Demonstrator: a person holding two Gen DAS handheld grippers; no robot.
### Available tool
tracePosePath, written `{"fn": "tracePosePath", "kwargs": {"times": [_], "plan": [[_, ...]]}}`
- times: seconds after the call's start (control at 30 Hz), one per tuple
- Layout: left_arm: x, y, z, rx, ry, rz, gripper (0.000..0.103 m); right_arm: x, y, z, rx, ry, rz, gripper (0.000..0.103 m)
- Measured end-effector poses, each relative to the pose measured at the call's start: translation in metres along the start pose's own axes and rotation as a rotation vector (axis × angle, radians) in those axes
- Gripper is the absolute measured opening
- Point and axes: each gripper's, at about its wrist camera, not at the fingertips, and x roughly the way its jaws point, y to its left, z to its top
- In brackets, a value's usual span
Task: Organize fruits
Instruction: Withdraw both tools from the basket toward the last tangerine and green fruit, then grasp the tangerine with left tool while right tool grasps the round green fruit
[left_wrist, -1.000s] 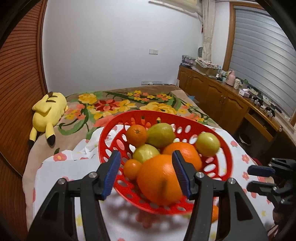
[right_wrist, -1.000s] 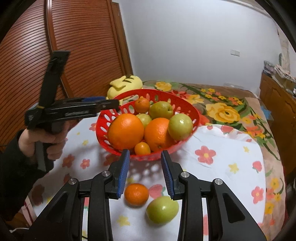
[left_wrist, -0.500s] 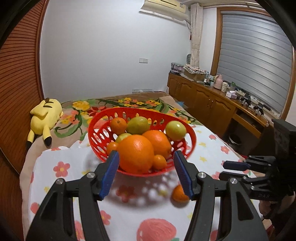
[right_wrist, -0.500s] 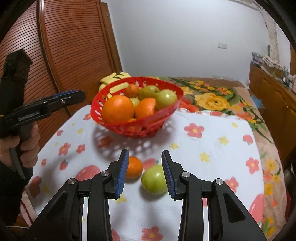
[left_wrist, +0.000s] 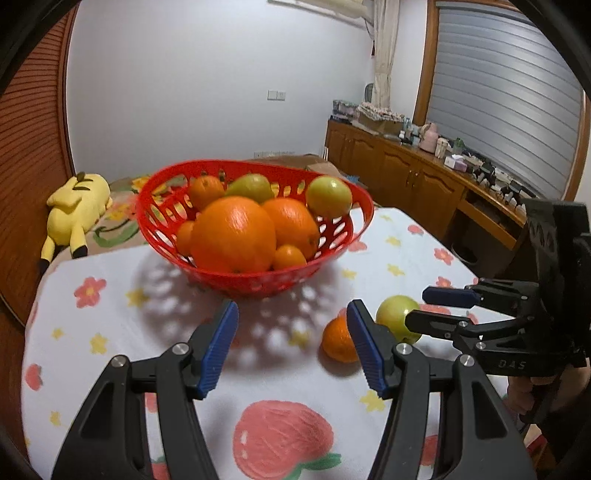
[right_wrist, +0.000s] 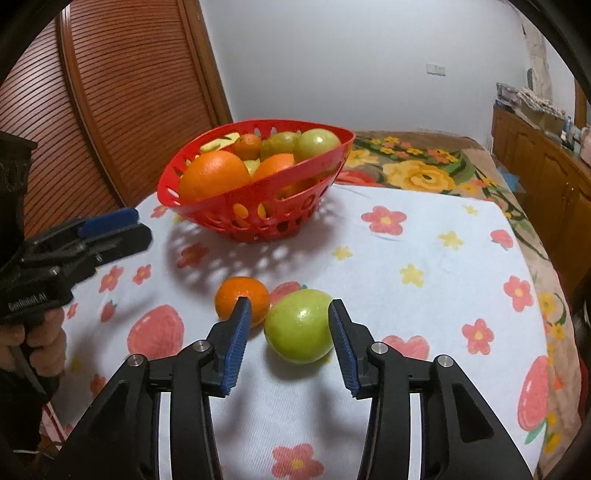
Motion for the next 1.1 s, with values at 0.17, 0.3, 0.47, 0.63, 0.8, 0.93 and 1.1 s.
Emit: {"fn": "tracePosePath", "kwargs": {"times": [0.17,0.3,0.47,0.63,0.8,0.93,1.1], "plan": [[0.01,-0.005,-0.007,-0.007,0.023,0.001,0.061,0.008,-0.001,-0.001,0.008,0.015,0.004,0.053],[0.012,-0.006,-0.01,-0.01,0.03,0.002,0.061,0.015,-0.002,-0.003,0.005,0.028,-0.021,0.054],[0.016,-0.007,-0.011,-0.004,0.044,0.006,0.061,0.021,-0.006,-0.005,0.011,0.045,-0.043,0.055],[0.02,-0.009,-0.011,-0.004,0.059,0.005,0.061,0.027,-0.008,-0.008,0.007,0.062,-0.059,0.055],[0.024,-0.014,-0.013,-0.004,0.08,0.003,0.061,0.022,-0.015,-0.013,0.013,0.068,-0.045,0.052],[0.029,-0.023,-0.014,0.007,0.096,-0.009,0.061,0.011,-0.02,-0.02,0.033,0.06,-0.026,0.052],[0.039,-0.035,-0.012,0.034,0.123,-0.019,0.061,0.001,-0.024,-0.029,0.039,0.048,-0.031,0.052]]}}
